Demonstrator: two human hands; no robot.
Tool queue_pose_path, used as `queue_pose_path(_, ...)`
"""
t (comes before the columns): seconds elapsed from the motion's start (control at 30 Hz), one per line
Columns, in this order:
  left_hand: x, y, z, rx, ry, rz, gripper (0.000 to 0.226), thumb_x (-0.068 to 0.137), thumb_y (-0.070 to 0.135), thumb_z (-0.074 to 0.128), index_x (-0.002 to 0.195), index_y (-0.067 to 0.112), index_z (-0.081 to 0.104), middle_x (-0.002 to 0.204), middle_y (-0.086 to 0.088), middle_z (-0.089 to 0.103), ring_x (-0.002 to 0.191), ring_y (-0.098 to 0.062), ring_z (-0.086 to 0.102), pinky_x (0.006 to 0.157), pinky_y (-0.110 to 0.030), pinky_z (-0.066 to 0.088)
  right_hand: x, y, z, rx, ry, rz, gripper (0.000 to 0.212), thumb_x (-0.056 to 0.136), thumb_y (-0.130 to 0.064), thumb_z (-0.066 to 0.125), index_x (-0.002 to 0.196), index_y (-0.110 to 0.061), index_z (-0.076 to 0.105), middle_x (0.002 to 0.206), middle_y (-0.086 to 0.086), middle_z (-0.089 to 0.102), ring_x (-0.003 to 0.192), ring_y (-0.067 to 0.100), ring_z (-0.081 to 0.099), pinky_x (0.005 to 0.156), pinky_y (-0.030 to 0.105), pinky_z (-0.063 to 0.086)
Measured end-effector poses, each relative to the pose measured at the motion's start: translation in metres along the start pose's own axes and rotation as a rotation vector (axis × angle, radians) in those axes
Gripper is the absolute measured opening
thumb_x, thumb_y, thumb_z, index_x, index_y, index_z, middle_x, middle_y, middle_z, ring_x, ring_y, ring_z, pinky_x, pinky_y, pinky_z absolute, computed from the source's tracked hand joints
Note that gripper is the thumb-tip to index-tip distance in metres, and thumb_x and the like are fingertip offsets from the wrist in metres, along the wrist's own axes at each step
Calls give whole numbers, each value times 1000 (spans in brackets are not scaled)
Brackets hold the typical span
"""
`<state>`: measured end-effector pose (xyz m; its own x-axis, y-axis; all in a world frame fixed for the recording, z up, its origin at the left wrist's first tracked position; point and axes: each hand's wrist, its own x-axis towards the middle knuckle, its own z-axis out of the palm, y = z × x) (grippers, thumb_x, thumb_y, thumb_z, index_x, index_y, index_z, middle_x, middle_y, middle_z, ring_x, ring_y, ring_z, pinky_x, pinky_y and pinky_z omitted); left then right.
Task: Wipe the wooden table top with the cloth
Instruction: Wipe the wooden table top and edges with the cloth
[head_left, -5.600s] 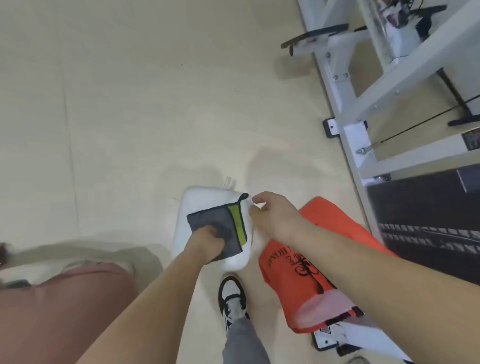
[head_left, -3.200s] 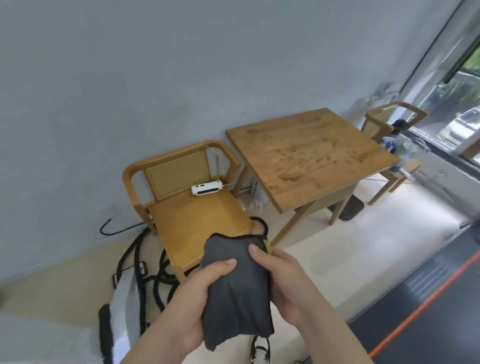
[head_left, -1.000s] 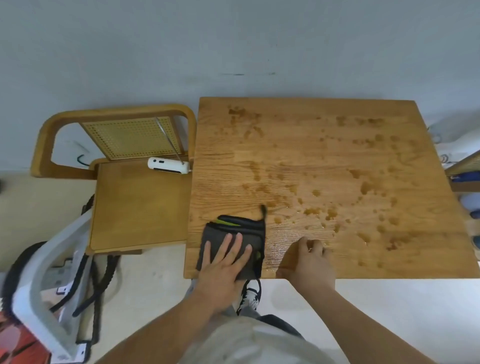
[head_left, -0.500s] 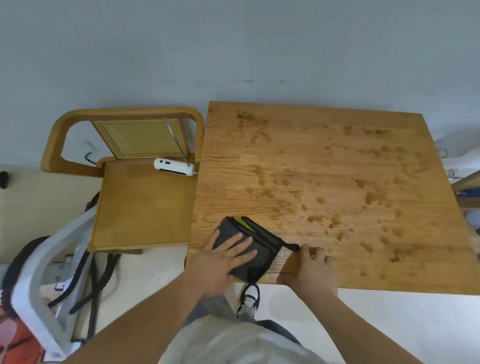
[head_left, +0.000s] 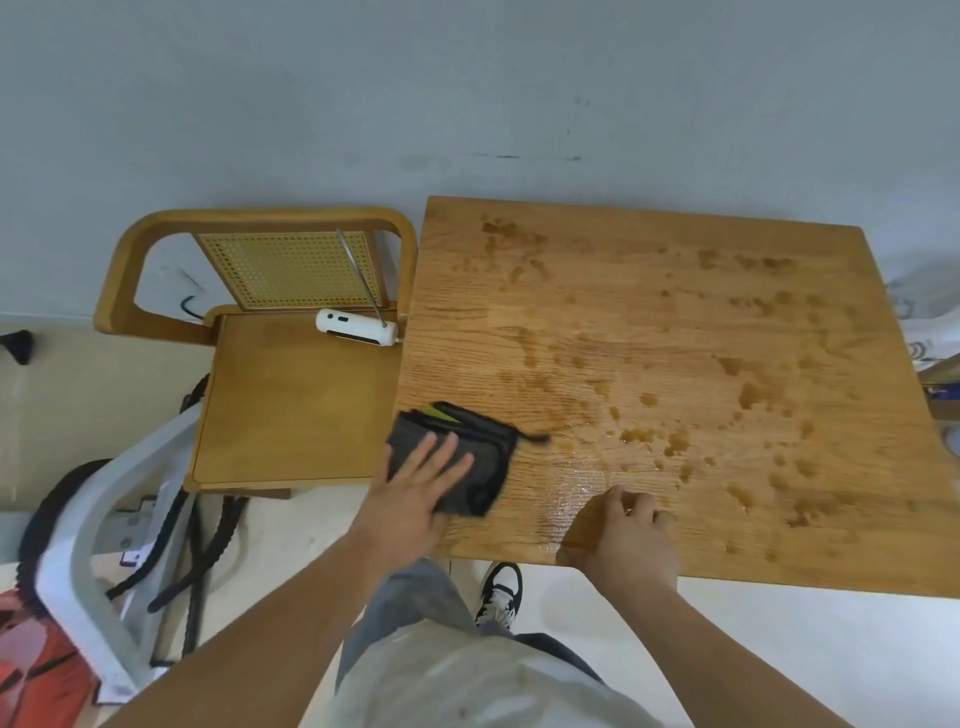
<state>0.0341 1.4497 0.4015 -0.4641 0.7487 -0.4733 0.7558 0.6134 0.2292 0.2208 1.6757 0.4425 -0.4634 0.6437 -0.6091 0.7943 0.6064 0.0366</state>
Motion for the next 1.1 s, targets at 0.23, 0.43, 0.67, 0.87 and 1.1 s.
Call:
queue_pose_path(0.23,-25,62,39,26,-29,119,82,98,49,37,153,50,-24,163,12,-37,145,-16,-43,106,-56,-38,0,1,1,-12,8,-4,121,70,-78,71,158,-21,11,150,10,23,139,36,25,91,43,54)
queue_pose_path(0.43,-9,-4,-1,-3,15,-98,83,101,40,39,150,49,-27,163,13,-33,149,-16,-35,123,-56,-13,1,-1,0,0,0,-7,120,69,-77,73,157,-20,14,149,10,24,139,37,25,92,42,53)
queue_pose_path(0.67,-27,63,38,58,-66,186,81,98,46,35,153,50,-24,162,12,-37,145,-15,-43,113,-54,-31,1,0,2,0,14,-11,119,71,-76,72,159,-21,12,151,10,22,140,37,23,94,41,52)
queue_pose_path(0.87,6,25,-5,0,7,-122,79,100,41,36,153,47,-22,164,13,-31,149,-14,-33,124,-53,-13,1,4,3,58,36,-21,116,71,-75,72,158,-27,12,152,7,21,140,35,21,89,42,55)
queue_pose_path(1.1,-6,91,20,85,-75,182,81,101,42,37,154,48,-23,161,13,-38,141,-16,-48,112,-53,-33,-3,45,8,430,117,-13,87,78,-51,79,151,-35,34,155,-4,19,144,26,24,92,45,56)
